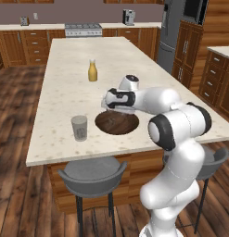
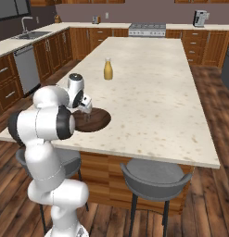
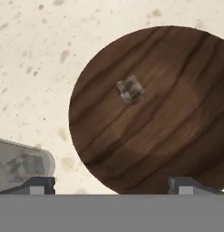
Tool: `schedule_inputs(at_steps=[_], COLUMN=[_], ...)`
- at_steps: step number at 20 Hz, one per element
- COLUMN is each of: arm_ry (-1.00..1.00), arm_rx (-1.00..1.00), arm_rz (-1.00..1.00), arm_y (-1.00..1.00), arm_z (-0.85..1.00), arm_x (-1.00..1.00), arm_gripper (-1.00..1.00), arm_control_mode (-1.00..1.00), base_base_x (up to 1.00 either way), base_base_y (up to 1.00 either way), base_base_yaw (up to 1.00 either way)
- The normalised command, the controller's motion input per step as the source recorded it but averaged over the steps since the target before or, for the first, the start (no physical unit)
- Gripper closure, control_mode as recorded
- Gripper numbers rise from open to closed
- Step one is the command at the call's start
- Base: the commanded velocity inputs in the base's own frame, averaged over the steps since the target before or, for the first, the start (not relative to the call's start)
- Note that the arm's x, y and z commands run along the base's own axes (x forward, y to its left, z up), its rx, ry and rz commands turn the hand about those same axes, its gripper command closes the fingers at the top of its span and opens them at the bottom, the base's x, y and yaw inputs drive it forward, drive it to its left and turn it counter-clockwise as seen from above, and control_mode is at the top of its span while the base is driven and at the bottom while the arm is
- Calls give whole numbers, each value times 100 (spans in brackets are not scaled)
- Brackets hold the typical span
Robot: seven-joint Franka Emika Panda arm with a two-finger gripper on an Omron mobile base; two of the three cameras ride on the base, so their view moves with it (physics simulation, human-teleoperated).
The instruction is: There are two ice cubes in the ice bowl. Place both ice cubes in the glass cup.
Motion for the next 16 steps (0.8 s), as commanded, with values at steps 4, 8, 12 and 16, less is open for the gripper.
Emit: schedule_inputs(at_steps=[4, 8, 12, 16], arm_ry=[22, 5, -4, -8], arm_rx=[-6, -11, -3, -2], arm_rz=[0, 4, 15, 14], arm_y=[-34, 1, 0, 1], arm_z=[-28, -14, -41, -47], arm_x=[4, 9, 19, 46], arm_gripper=[-100, -100, -100, -100], arm_control_mode=[-100, -100, -100, -100], base_base_x=[0, 0, 0, 0], base_base_y=[0, 0, 0, 0], base_base_yaw=[0, 0, 0, 0])
